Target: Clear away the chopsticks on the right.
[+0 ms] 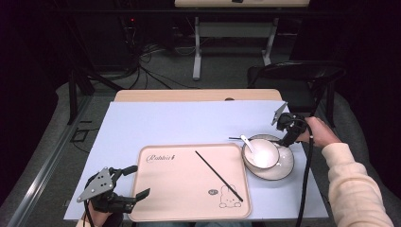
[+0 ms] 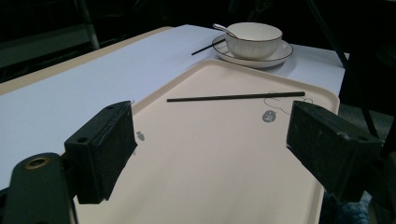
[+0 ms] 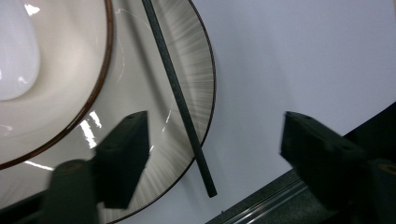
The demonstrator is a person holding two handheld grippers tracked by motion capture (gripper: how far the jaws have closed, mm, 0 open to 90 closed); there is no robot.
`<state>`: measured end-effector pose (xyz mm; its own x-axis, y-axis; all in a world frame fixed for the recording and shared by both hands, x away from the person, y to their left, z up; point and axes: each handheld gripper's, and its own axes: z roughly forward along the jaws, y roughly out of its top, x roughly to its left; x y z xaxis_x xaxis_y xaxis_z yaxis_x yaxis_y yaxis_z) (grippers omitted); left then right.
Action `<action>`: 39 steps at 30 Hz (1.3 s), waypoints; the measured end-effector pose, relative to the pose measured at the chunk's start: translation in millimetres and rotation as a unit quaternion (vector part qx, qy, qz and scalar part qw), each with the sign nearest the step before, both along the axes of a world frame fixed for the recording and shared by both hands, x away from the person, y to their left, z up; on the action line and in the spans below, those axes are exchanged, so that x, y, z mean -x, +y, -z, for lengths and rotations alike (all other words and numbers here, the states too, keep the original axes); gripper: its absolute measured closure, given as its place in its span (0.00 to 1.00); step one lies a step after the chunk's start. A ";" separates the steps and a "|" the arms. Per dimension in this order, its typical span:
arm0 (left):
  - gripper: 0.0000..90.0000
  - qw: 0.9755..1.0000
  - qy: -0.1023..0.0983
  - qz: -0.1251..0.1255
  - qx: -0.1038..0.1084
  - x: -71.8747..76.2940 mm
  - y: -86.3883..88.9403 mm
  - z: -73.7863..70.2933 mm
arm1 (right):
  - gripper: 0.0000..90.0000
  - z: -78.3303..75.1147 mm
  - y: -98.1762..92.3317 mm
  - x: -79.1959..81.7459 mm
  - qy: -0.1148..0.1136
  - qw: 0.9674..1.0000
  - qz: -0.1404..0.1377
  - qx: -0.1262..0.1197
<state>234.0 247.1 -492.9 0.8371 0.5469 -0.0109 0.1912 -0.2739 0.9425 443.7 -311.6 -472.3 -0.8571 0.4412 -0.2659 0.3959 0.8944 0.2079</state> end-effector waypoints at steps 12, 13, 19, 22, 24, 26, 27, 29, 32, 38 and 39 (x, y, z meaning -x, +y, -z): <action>0.17 1.000 -0.001 -0.002 0.007 0.1 0.1 0.6 | 0.71 8.0 17.8 -3.2 0.012 0.997 -0.069 0.008; 0.17 1.000 -0.001 -0.002 0.007 0.0 0.1 0.6 | 0.71 9.4 17.6 -4.3 0.019 0.997 -0.073 0.005; 0.17 1.000 0.001 0.002 0.002 -0.3 0.4 0.1 | 0.76 15.9 16.7 -7.4 0.037 0.997 -0.064 0.012; 0.17 1.000 -0.002 -0.003 0.007 -0.1 0.1 0.6 | 0.83 20.9 17.3 -10.3 0.040 0.997 -0.070 0.010; 0.17 1.000 -0.001 -0.004 0.007 0.0 0.5 0.5 | 0.85 23.3 17.5 -11.4 0.043 0.997 -0.066 0.012; 0.17 1.000 0.000 -0.004 0.007 -0.1 0.6 0.6 | 0.86 24.1 17.8 -12.6 0.048 0.996 -0.067 0.021; 0.17 1.000 0.000 -0.004 0.007 -0.1 0.6 0.6 | 0.87 25.3 17.9 -12.9 0.051 0.996 -0.069 0.020; 0.17 1.000 0.000 -0.003 0.008 0.0 0.6 0.6 | 0.87 26.7 18.3 -12.7 0.053 0.996 -0.067 0.020; 0.17 1.000 0.000 -0.003 0.008 0.0 0.7 0.6 | 0.92 28.8 19.1 -13.6 0.059 0.996 -0.069 0.023; 0.17 1.000 -0.001 -0.004 0.006 -0.2 0.5 0.6 | 0.94 30.0 16.2 -13.3 0.057 0.997 -0.050 0.011; 0.17 1.000 -0.001 -0.004 0.006 -0.3 0.4 0.6 | 0.94 29.4 15.6 -13.3 0.060 0.997 -0.046 0.014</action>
